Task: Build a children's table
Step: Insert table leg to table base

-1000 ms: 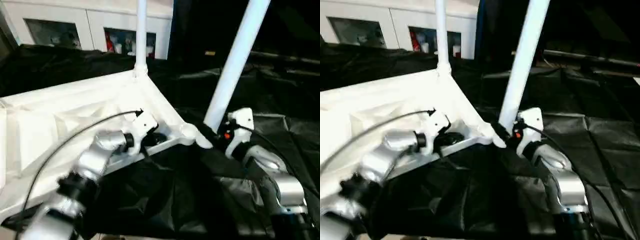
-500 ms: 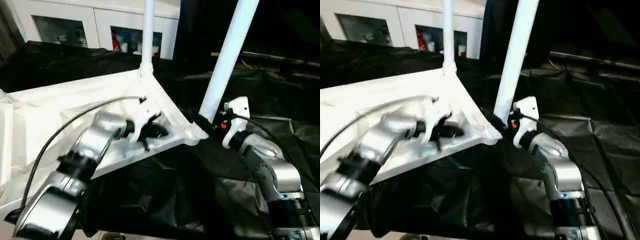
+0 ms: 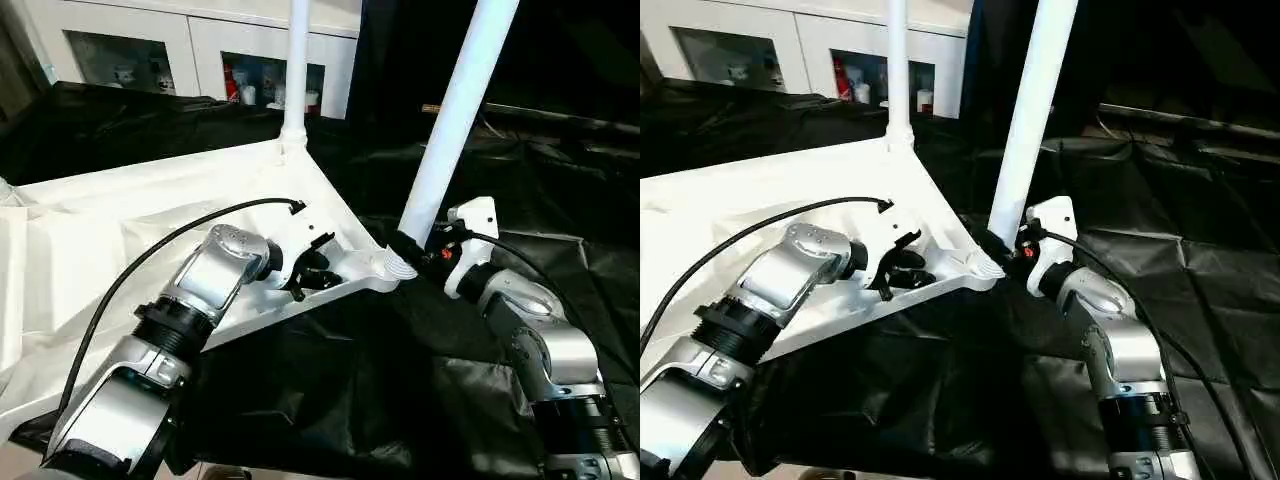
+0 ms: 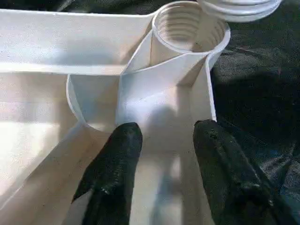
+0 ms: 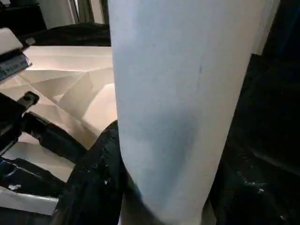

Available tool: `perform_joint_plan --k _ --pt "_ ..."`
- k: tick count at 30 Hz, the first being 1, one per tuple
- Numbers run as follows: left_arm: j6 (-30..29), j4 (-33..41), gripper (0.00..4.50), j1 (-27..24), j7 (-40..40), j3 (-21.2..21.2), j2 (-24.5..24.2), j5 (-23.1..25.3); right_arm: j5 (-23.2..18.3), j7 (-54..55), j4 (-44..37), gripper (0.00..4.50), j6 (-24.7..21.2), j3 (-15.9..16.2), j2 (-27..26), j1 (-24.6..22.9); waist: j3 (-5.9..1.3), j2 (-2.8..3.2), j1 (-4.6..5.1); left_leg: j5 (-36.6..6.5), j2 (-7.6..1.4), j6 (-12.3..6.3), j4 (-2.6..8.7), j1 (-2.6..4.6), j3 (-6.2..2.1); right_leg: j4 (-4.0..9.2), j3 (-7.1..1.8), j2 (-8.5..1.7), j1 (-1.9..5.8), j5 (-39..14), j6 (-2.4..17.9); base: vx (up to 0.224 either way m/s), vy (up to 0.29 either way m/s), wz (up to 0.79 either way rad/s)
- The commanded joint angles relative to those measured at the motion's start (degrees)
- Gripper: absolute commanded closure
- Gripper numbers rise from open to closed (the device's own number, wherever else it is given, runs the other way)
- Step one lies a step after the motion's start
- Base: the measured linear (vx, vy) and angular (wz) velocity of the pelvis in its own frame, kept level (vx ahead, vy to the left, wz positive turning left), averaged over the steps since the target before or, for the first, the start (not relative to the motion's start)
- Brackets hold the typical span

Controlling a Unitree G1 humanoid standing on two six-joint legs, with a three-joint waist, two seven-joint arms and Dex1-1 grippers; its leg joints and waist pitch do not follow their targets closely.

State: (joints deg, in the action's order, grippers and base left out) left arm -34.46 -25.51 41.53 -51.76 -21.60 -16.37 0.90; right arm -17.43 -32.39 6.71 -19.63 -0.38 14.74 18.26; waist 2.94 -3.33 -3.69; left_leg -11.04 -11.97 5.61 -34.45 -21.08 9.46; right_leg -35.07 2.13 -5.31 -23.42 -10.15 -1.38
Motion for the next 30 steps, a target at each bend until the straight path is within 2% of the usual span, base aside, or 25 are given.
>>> perform_joint_plan --k 1,3,4,6,7,9,11,15,17,21,30 --pt "-1.79 0.57 2.01 0.03 -0.57 -1.44 0.75 -0.30 0.11 0.27 -0.70 2.57 0.32 -0.45 0.34 0.85 -3.87 0.17 -0.25 -6.16 -0.34 -1.65 4.27 0.39 0.68 3.03 -1.34 -1.62 3.23 -4.01 13.94 0.000 0.000 0.00" --pt "-2.58 1.01 1.98 0.13 -0.53 -0.58 1.28 -1.20 0.17 0.20 -0.60 2.57 0.40 -0.53 0.39 0.80 -3.86 0.16 -0.26 -6.41 -0.34 -1.61 4.28 0.40 0.71 3.08 -1.35 -1.66 3.23 -4.20 14.05 0.000 0.000 0.00" --pt "-2.71 1.09 1.82 0.19 -0.44 -0.32 1.42 -1.40 0.17 0.18 -0.56 2.57 0.42 -0.54 0.41 0.79 -3.89 0.16 -0.30 -6.31 -0.30 -1.60 4.24 0.38 0.71 3.03 -1.35 -1.66 3.26 -4.05 14.23 0.000 0.000 0.00" --pt "-3.41 0.94 1.74 1.00 0.50 2.23 2.54 -2.91 0.23 0.09 -0.57 2.57 0.55 -0.58 0.55 0.61 -3.83 0.15 -0.39 -6.69 -0.35 -1.72 4.23 0.52 0.78 3.15 -1.37 -1.64 3.13 -4.32 14.42 0.000 0.000 0.00" --pt "-3.57 0.95 1.68 1.07 0.50 2.47 2.57 -3.05 0.23 0.12 -0.66 2.57 0.52 -0.55 0.54 0.56 -3.80 0.33 -0.50 -6.91 -0.36 -1.71 4.28 0.51 0.75 3.16 -1.37 -1.64 3.11 -4.64 14.46 0.000 0.000 0.00" --pt "-3.51 1.01 1.46 1.08 0.26 2.32 2.45 -2.87 0.27 0.15 -0.68 2.57 0.56 -0.54 0.56 0.52 -3.83 0.23 -0.57 -7.12 -0.37 -1.67 4.29 0.50 0.76 3.25 -1.36 -1.61 3.13 -4.92 14.18 0.000 0.000 0.00" --pt "-3.38 0.84 1.46 1.15 0.24 2.50 2.52 -2.85 0.32 0.31 -0.76 2.57 0.57 -0.53 0.53 0.47 -3.78 0.40 -0.64 -7.69 -0.36 -1.24 4.39 0.46 0.71 3.37 -1.36 -1.63 3.15 -5.61 13.69 0.000 0.000 0.00" --pt "-5.12 2.33 1.46 1.06 -0.47 3.38 3.17 -4.55 0.25 0.49 -1.07 2.57 0.48 -0.65 0.50 0.32 -3.85 0.36 -0.66 -6.99 -0.33 -1.25 4.33 0.43 0.72 3.20 -1.37 -1.59 3.20 -4.50 13.93 0.000 0.000 0.00" --pt "-4.99 3.51 1.46 0.18 -1.49 1.24 2.44 -3.45 0.32 0.54 -1.24 2.57 0.56 -0.60 0.45 0.07 -3.82 0.42 -0.66 -6.56 -0.38 -1.45 4.34 0.42 0.71 3.13 -1.35 -1.59 3.21 -3.61 14.21 0.000 0.000 0.00" --pt "-4.88 3.95 1.80 -1.13 -1.47 -0.65 1.78 -1.95 0.35 0.67 -1.36 2.57 0.56 -0.55 0.32 -0.05 -3.79 0.51 -0.65 -6.95 -0.36 -1.44 4.37 0.45 0.71 3.22 -1.38 -1.58 3.19 -4.36 13.83 0.000 0.000 0.00" --pt "-6.00 5.20 2.58 -2.34 -0.66 -2.01 0.93 -1.10 0.32 0.78 -1.59 2.57 0.50 -0.51 0.26 -0.19 -3.72 0.55 -0.54 -8.15 -0.40 -0.80 4.49 0.46 0.70 3.40 -1.39 -1.55 3.10 -5.90 13.36 0.000 0.000 0.00"
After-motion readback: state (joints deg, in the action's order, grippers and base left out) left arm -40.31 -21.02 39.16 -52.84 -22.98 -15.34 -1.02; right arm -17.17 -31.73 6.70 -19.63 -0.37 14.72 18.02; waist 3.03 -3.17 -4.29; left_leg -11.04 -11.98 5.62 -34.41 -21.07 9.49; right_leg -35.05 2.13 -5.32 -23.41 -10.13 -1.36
